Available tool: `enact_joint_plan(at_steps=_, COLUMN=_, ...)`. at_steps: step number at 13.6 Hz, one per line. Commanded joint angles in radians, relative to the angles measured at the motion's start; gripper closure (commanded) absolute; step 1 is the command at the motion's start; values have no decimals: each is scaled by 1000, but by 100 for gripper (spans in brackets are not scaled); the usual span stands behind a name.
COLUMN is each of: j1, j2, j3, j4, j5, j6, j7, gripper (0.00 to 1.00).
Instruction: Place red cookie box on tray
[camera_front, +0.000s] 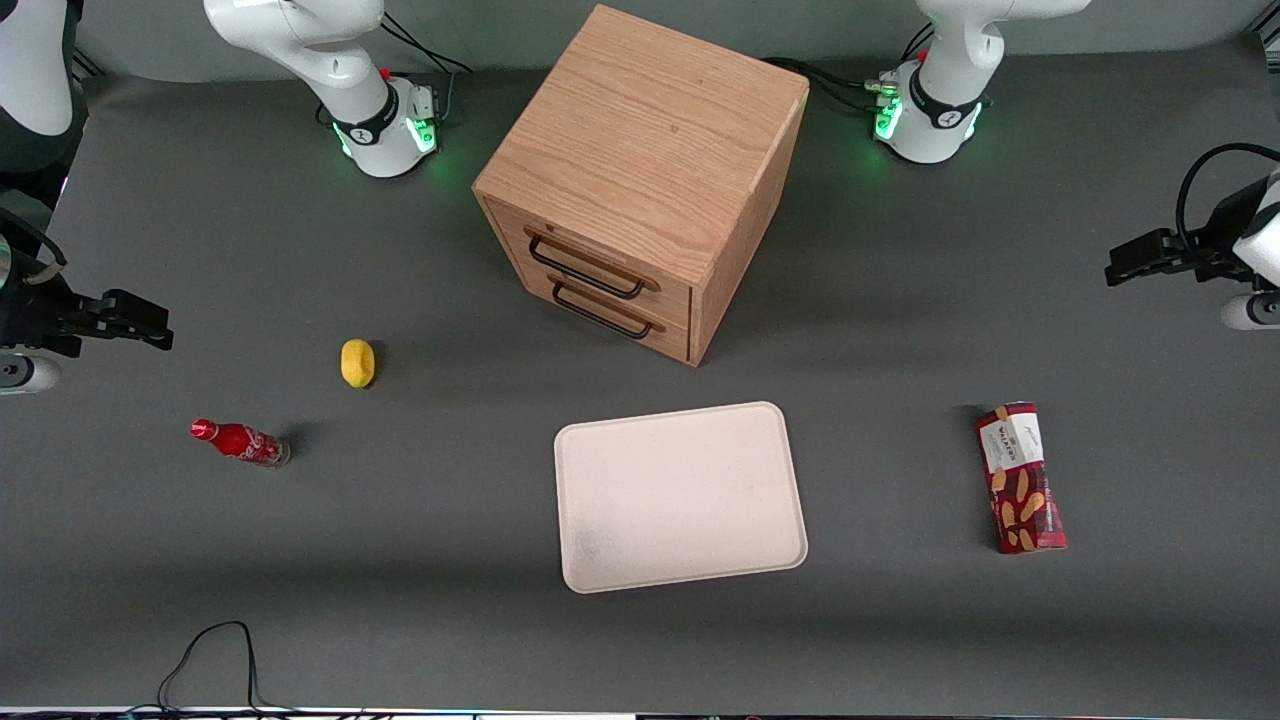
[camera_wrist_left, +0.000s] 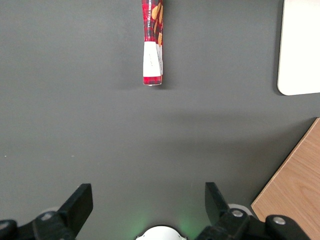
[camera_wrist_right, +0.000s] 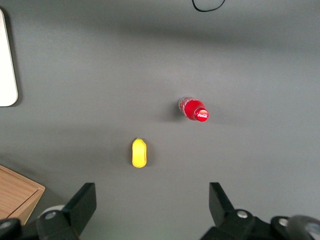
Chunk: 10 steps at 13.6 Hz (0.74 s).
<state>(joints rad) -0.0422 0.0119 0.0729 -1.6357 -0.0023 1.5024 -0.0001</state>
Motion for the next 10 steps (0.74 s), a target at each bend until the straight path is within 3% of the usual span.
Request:
enact_joint_plan(at_steps=1, j1=-8, j2=-30, j3=-1, j4=-35, j5=18, j6=16, j7=-12, gripper=0)
enact_joint_plan(at_steps=10, j1=-11, j2=3, j3=-4, j4=-6, j5=53, j6=-2, j7=-11, gripper=0)
